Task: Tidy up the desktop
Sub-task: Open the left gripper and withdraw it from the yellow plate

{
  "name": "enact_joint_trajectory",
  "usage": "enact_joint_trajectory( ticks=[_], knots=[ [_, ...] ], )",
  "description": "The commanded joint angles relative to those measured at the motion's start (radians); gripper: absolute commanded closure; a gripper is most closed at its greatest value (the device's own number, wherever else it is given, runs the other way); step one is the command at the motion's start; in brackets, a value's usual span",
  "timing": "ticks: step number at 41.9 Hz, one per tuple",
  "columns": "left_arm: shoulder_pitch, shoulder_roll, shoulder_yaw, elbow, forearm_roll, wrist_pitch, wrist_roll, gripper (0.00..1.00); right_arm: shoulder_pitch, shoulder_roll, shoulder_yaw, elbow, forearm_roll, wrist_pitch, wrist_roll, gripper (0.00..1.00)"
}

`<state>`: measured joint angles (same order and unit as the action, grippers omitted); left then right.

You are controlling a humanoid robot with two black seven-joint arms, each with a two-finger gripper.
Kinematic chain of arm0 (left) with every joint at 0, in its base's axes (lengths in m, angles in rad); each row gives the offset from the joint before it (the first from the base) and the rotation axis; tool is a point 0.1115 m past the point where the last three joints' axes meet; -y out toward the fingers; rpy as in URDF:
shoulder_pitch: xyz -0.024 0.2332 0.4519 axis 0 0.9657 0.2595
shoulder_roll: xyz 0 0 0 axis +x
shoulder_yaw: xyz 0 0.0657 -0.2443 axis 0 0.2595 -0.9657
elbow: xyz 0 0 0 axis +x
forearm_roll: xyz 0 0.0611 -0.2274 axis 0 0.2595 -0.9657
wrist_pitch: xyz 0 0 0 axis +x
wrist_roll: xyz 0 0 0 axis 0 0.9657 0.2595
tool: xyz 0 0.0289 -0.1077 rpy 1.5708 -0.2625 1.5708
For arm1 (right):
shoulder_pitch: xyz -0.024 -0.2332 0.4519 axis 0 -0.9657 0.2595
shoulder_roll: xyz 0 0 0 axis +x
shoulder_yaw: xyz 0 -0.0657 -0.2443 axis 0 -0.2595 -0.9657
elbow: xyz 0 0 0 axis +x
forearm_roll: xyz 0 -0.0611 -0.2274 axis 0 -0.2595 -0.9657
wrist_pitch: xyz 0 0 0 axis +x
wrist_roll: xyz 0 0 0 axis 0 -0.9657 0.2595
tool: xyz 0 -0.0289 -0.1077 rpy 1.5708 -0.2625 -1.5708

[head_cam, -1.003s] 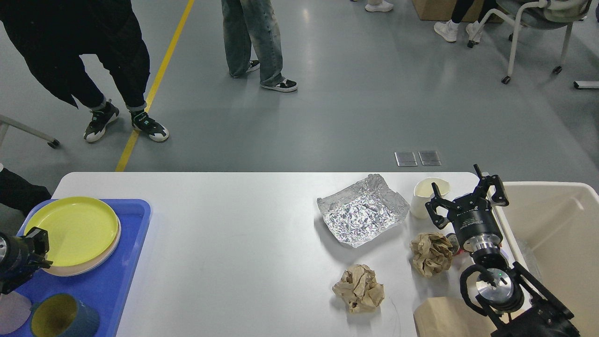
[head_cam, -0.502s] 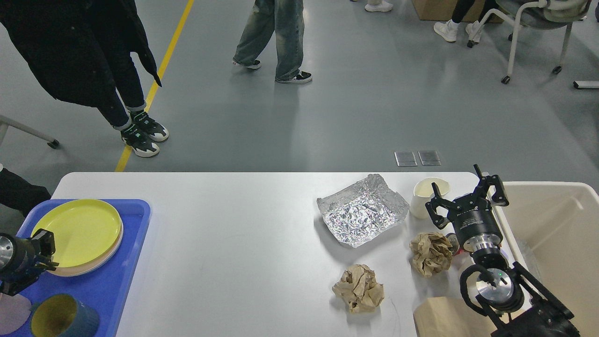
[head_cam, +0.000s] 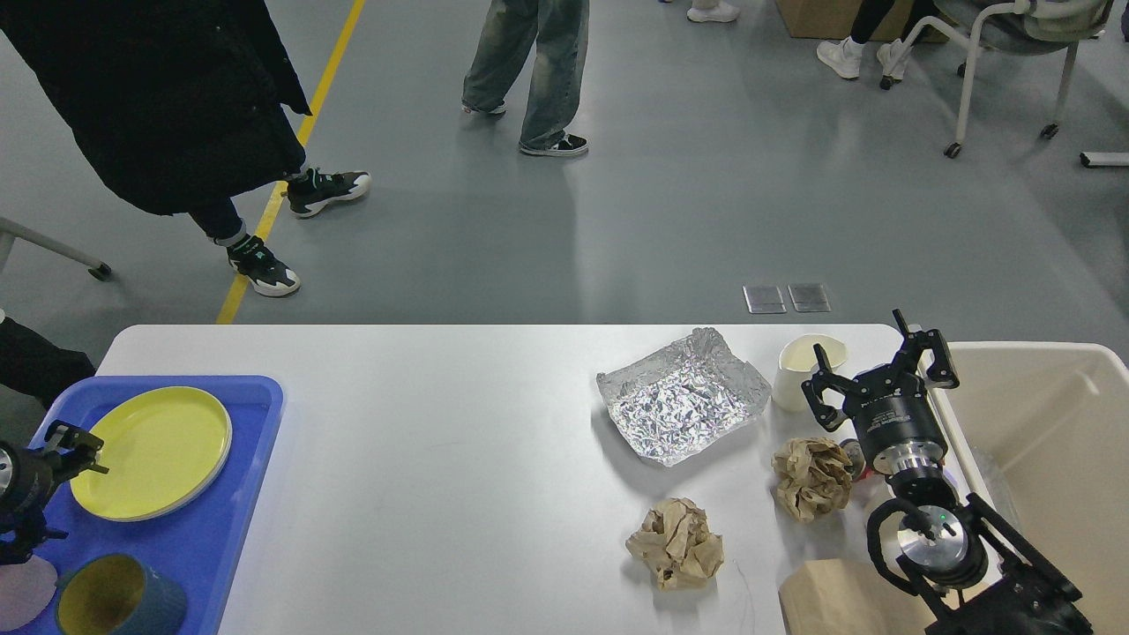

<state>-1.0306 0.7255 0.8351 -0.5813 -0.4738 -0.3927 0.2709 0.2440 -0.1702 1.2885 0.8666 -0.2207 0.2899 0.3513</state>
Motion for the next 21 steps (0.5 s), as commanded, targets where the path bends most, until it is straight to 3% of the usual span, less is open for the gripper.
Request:
enact_joint_trajectory(
  ticks=[1, 9, 21],
  knots=[
    [-0.035, 0.017, 0.007, 0.0, 0.02, -0.035, 0.001, 0.04, 0.0, 0.0, 0.0, 0.0, 0.0, 0.0, 0.0, 0.0],
    [-0.104, 0.029, 0.087, 0.0, 0.023, -0.126, 0.001, 0.04, 0.0, 0.0, 0.0, 0.0, 0.0, 0.0, 0.0, 0.0],
    [-0.261, 0.029, 0.231, -0.064, 0.024, -0.138, 0.001, 0.04, 0.0, 0.0, 0.0, 0.0, 0.0, 0.0, 0.0, 0.0]
  ],
)
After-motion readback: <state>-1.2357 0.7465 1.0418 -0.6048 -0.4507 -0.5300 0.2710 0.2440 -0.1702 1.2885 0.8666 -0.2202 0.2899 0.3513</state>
